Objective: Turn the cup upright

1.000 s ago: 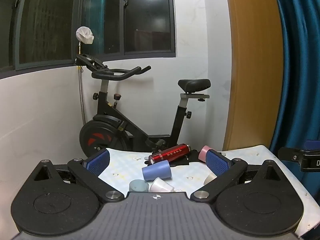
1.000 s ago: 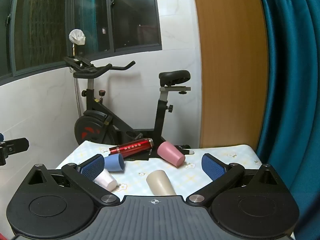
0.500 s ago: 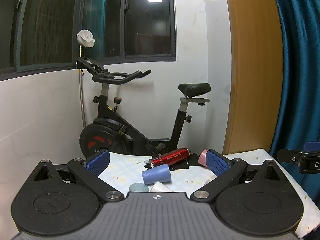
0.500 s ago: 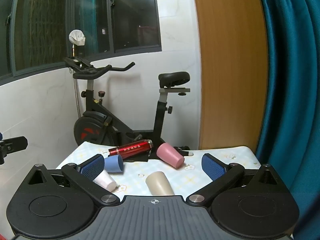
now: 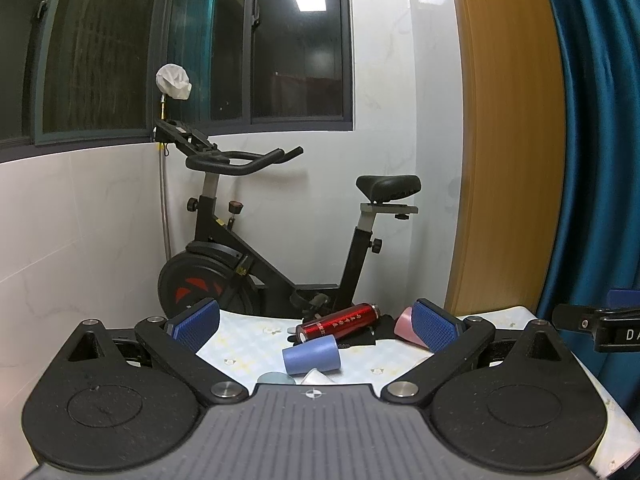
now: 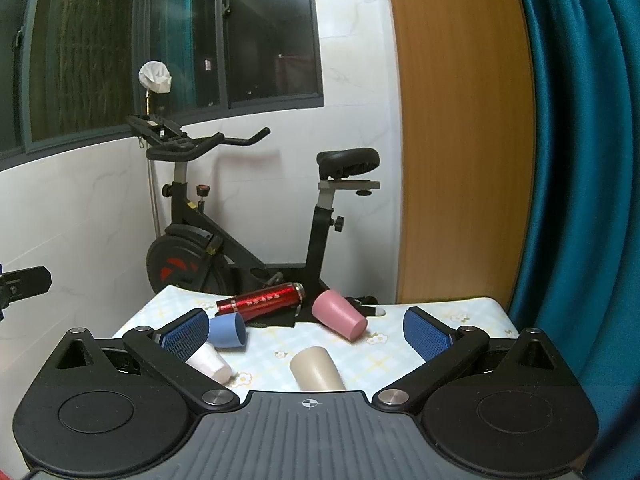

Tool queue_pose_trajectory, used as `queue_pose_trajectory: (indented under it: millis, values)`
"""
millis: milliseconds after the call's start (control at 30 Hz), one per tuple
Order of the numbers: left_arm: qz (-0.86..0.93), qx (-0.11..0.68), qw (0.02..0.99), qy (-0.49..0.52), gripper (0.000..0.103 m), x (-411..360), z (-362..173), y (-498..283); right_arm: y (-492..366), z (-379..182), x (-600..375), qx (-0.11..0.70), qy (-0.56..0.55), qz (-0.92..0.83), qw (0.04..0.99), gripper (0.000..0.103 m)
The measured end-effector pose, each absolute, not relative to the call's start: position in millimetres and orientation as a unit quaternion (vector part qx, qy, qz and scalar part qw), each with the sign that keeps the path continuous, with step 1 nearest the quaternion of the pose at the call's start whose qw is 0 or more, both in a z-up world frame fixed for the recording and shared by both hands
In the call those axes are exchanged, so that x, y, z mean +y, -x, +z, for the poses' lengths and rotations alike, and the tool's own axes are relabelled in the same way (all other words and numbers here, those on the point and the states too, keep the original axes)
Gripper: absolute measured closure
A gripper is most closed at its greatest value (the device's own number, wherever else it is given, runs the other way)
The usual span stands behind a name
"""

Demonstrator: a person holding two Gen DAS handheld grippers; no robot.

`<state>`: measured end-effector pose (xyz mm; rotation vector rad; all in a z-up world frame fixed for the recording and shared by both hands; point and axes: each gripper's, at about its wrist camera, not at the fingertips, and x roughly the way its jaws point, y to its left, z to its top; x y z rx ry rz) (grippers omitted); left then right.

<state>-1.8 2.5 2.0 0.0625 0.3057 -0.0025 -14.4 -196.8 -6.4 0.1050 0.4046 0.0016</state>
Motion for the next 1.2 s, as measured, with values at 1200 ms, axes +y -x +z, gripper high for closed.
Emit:
queue_pose_trajectory:
  millis: [1200]
  values:
    - [-0.001, 0.139, 0.99, -0.024, 0.0, 1.9, 3.1, 1.9, 20.3, -3.3, -199.3, 0.182, -0.053, -0.006, 0.982, 0.0]
